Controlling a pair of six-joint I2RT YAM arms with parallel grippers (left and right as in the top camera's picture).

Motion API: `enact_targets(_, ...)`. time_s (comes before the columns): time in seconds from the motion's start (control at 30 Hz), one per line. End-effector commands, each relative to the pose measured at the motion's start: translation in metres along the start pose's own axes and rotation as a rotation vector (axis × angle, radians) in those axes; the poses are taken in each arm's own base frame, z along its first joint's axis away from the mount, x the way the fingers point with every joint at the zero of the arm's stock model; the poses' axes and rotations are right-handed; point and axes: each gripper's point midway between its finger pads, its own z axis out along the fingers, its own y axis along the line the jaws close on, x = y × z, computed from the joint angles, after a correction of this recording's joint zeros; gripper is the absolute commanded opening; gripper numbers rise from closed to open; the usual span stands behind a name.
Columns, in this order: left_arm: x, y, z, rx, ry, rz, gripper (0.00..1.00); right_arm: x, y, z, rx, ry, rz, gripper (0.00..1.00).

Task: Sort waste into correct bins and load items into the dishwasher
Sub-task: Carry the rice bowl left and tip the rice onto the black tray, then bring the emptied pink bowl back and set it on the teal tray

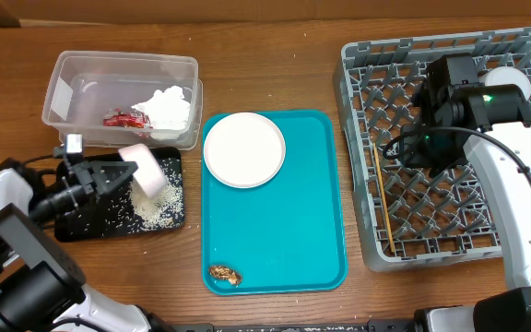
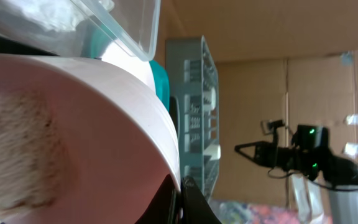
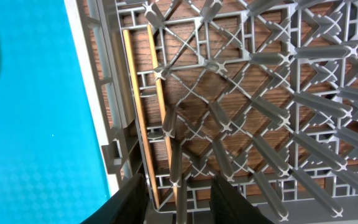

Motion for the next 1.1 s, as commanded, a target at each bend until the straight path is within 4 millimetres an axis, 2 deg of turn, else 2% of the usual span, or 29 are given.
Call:
enact_targets(0.0, 0.003, -0.007, 0.0, 0.048, -0.015, 0.071, 0.04, -0.007, 0.001, -0.011, -0.009, -0.047, 0.007, 0.36)
enact_targets(0.07, 0.003, -0.007, 0.004, 0.048, -0.005, 0.101, 0.04, -0.008, 0.001, -0.011, -0.01, -0.049, 0.007, 0.36)
enact_targets(0.17, -0.007, -0.003, 0.003, 0.046, -0.033, 0.076, 0.04, -0.007, 0.001, -0.011, -0.009, -0.045, 0.007, 0.36)
enact_targets(0.23, -0.009, -0.01, 0.002, 0.084, -0.053, 0.001, 0.04, -0.006, 0.001, -0.011, -0.009, -0.042, 0.007, 0.36)
enact_targets(0.3, -0.001, -0.017, 0.005, 0.095, -0.034, 0.051, 0.04, -0.006, 0.001, -0.011, -0.009, -0.043, 0.007, 0.36)
enact_targets(0.37, 0.004, -0.005, 0.005, 0.034, 0.005, 0.119, 0.04, -0.006, 0.001, -0.011, -0.009, -0.043, 0.007, 0.36)
enact_targets(0.43, -0.003, 0.008, 0.002, -0.011, -0.002, 0.029, 0.04, -0.006, 0.001, -0.011, -0.009, -0.043, 0.007, 0.36)
enact_targets(0.47, -0.006, 0.006, 0.002, 0.004, -0.015, -0.015, 0.04, -0.006, 0.001, -0.011, -0.009, -0.043, 0.007, 0.36)
enact_targets(0.53, -0.009, -0.004, 0.003, 0.049, -0.037, 0.036, 0.04, -0.006, 0.001, -0.011, -0.009, -0.042, 0.007, 0.36)
enact_targets(0.63, -0.01, 0.001, 0.004, 0.03, -0.032, 0.069, 0.04, -0.005, 0.001, -0.011, -0.008, -0.039, 0.007, 0.36)
enact_targets(0.7, -0.012, -0.008, 0.003, 0.075, -0.055, 0.063, 0.04, -0.005, 0.001, -0.011, -0.008, -0.039, 0.007, 0.36)
enact_targets(0.8, -0.007, -0.01, 0.006, 0.073, -0.038, 0.124, 0.04, -0.005, 0.001, -0.011, -0.008, -0.039, 0.007, 0.36)
enact_targets(0.9, -0.005, -0.008, 0.01, 0.062, -0.017, 0.085, 0.04, -0.005, 0.001, -0.011, -0.008, -0.039, 0.007, 0.36)
enact_targets(1.07, 0.009, -0.019, 0.028, 0.046, 0.082, 0.123, 0.04, -0.003, 0.0, -0.011, -0.007, -0.028, 0.007, 0.36)
